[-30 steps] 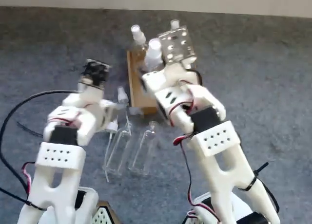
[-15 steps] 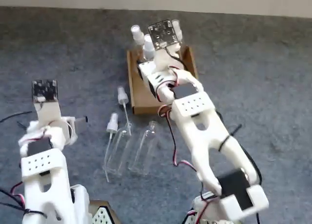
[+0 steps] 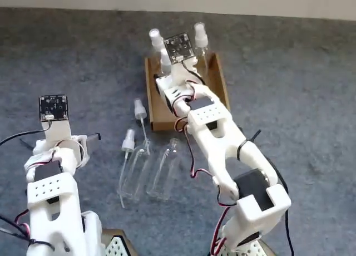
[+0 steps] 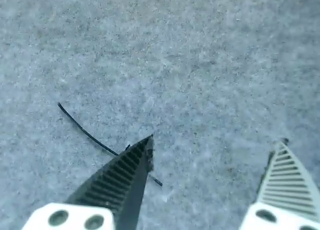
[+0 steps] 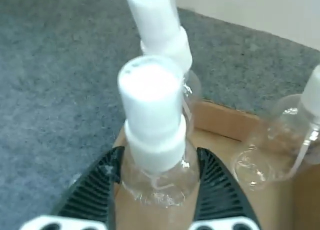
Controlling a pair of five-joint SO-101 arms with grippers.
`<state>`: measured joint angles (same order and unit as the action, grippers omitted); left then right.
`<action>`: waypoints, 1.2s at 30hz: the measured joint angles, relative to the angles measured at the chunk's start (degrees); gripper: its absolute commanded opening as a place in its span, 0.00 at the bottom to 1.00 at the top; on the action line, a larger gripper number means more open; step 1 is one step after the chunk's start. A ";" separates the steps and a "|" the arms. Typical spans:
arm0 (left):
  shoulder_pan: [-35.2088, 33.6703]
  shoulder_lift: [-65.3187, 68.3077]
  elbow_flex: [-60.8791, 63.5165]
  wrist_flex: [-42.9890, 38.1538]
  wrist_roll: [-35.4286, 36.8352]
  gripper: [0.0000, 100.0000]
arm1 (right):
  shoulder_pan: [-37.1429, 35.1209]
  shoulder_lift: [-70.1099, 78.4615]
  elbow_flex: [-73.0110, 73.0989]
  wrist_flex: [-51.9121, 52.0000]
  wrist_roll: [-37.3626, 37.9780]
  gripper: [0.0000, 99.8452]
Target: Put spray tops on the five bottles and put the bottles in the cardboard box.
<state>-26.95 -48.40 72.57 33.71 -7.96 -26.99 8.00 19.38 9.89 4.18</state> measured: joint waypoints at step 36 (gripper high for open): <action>0.00 0.00 0.00 0.00 0.00 0.32 | 0.00 5.01 -5.89 1.76 -1.76 0.17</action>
<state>-26.95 -48.40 72.57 33.71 -7.96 -26.99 13.01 13.49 11.65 2.42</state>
